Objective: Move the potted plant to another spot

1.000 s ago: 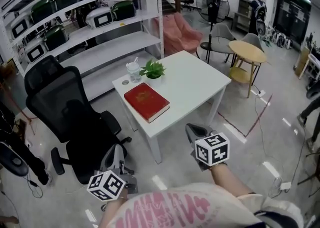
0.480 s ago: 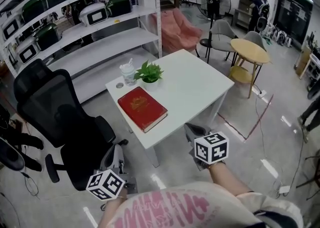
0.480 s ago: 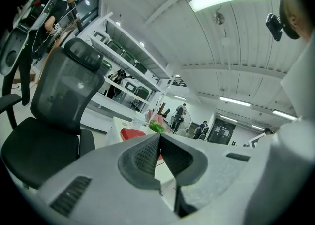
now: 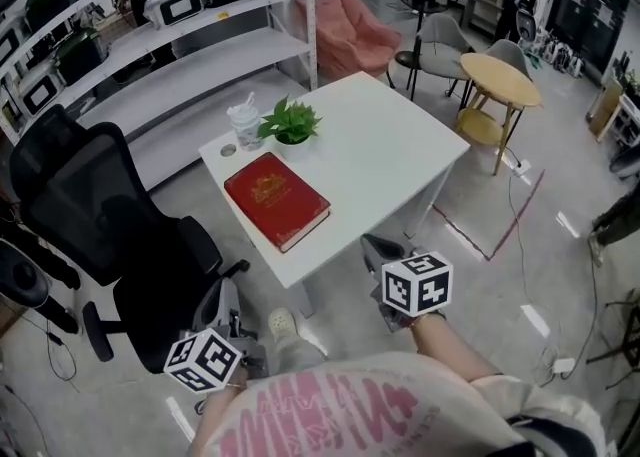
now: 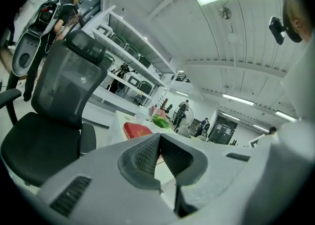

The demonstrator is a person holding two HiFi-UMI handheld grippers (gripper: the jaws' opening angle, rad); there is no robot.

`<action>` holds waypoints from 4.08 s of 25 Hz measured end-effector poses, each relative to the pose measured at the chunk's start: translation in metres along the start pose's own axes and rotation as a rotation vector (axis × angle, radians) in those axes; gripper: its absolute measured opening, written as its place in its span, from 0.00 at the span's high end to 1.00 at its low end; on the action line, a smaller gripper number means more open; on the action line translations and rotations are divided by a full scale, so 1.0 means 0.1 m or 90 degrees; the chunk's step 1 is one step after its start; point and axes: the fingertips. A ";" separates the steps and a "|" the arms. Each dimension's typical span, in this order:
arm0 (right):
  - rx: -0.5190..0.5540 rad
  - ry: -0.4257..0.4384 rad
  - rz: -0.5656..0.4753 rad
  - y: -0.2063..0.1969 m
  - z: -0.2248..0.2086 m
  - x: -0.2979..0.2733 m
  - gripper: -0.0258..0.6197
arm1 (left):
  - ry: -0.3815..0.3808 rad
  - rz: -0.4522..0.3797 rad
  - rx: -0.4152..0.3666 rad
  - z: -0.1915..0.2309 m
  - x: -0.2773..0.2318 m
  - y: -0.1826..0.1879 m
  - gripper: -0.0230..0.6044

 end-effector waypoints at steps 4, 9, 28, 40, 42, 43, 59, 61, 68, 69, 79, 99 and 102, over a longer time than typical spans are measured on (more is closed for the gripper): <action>-0.017 0.000 -0.011 0.12 -0.05 -0.21 0.95 | -0.014 0.002 -0.008 0.03 -0.27 0.12 0.96; -0.031 -0.005 -0.030 0.32 -0.17 -0.55 0.95 | -0.031 0.011 -0.008 0.16 -0.74 0.28 0.96; -0.081 -0.012 -0.098 1.28 -0.44 -1.98 0.95 | -0.099 0.041 -0.025 0.57 -2.45 1.30 0.96; -0.105 -0.026 -0.069 1.05 -0.70 -2.67 0.95 | -0.105 0.078 -0.011 1.16 -2.83 1.22 0.96; -0.110 -0.034 -0.057 0.98 -0.75 -2.76 0.95 | -0.108 0.087 -0.018 1.21 -2.90 1.17 0.96; -0.113 -0.037 -0.051 0.95 -0.78 -2.80 0.95 | -0.114 0.091 -0.021 1.22 -2.94 1.16 0.96; -0.044 -0.049 0.024 0.69 -0.88 -3.32 0.51 | -0.142 0.161 -0.005 1.37 -3.36 0.83 0.96; -0.039 -0.042 0.025 0.70 -0.88 -3.40 0.36 | -0.141 0.169 -0.003 1.40 -3.38 0.80 0.96; 0.009 -0.068 -0.024 0.88 -0.96 -3.56 0.16 | -0.152 0.165 -0.011 1.42 -3.45 0.84 0.96; 0.008 -0.071 -0.030 0.91 -0.99 -3.59 0.15 | -0.151 0.165 -0.011 1.43 -3.46 0.84 0.96; 0.038 -0.063 0.011 0.95 -1.06 -3.81 0.09 | -0.151 0.174 -0.007 1.47 -3.54 0.81 0.96; 0.029 -0.074 0.087 0.83 -1.17 -4.00 0.14 | -0.147 0.172 -0.011 1.52 -3.46 0.79 0.96; 0.026 -0.081 0.094 0.81 -1.18 -3.94 0.15 | -0.145 0.169 -0.013 1.52 -3.42 0.82 0.96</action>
Point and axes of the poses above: the fingertips, and each gripper's own axes: x backward along the fingers, z to its left, y out of its top, and after that the axes turned 4 degrees about y, right-handed
